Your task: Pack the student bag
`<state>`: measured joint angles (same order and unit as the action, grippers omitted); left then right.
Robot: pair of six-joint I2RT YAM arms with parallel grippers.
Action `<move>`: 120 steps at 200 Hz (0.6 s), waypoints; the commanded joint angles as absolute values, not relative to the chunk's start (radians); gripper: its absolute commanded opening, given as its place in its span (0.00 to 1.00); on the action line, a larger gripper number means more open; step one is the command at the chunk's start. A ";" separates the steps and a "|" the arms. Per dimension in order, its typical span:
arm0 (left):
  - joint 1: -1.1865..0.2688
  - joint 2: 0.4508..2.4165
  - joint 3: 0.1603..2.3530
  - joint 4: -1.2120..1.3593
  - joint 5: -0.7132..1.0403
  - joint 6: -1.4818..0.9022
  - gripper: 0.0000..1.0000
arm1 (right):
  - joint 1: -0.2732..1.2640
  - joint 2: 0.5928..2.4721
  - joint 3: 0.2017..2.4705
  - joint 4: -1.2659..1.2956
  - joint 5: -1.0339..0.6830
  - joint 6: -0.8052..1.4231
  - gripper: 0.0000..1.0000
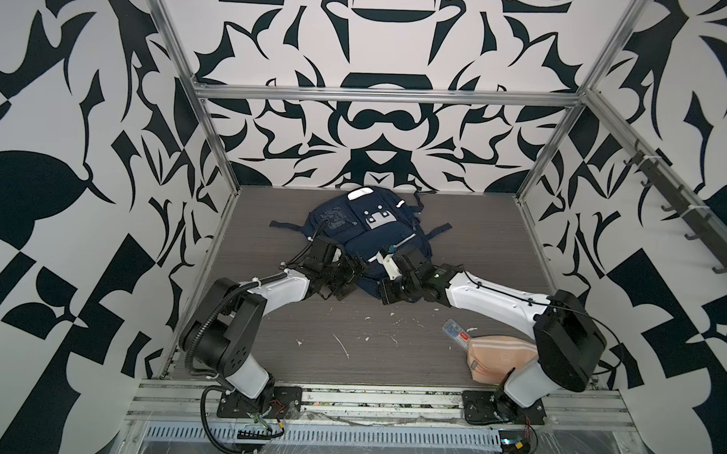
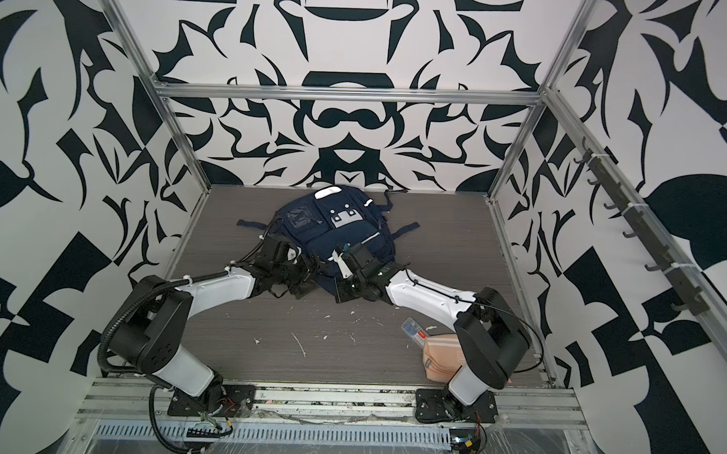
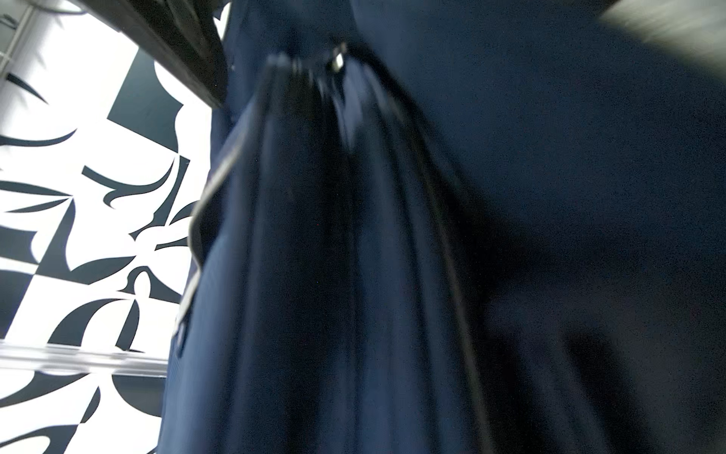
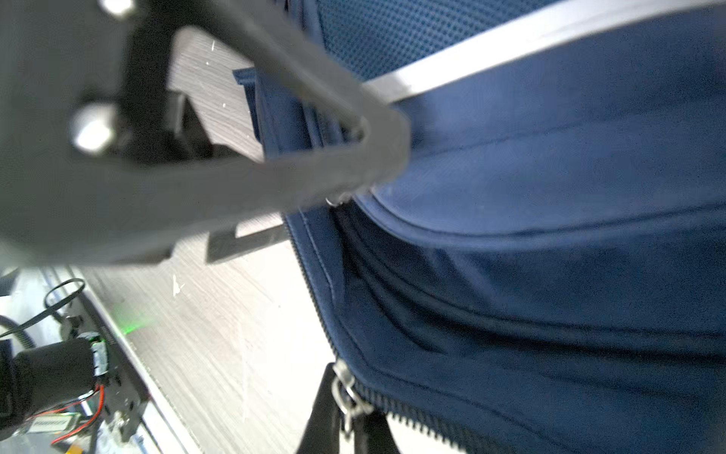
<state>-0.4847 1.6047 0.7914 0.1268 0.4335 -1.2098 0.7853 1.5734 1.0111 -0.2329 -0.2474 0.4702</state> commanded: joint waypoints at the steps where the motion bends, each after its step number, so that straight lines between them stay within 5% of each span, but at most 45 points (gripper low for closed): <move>1: -0.485 1.622 0.802 0.211 0.451 -1.247 0.87 | 0.793 1.516 1.008 -0.148 -0.302 0.486 0.00; 31: -0.485 1.639 0.780 0.311 0.471 -1.299 0.33 | 0.793 1.522 1.011 -0.163 -0.290 0.492 0.00; 59: -0.477 1.608 0.775 0.256 0.454 -1.265 0.00 | 0.777 1.525 1.018 -0.209 -0.272 0.496 0.00; 120: -0.403 1.501 0.742 0.098 0.378 -1.178 0.00 | 0.684 1.447 1.004 -0.436 -0.216 0.438 0.00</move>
<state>-0.4549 1.5627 0.7570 0.1616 0.4389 -1.2274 0.7425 1.5288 0.9955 -0.3027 -0.2691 0.4702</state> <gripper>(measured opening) 0.175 0.078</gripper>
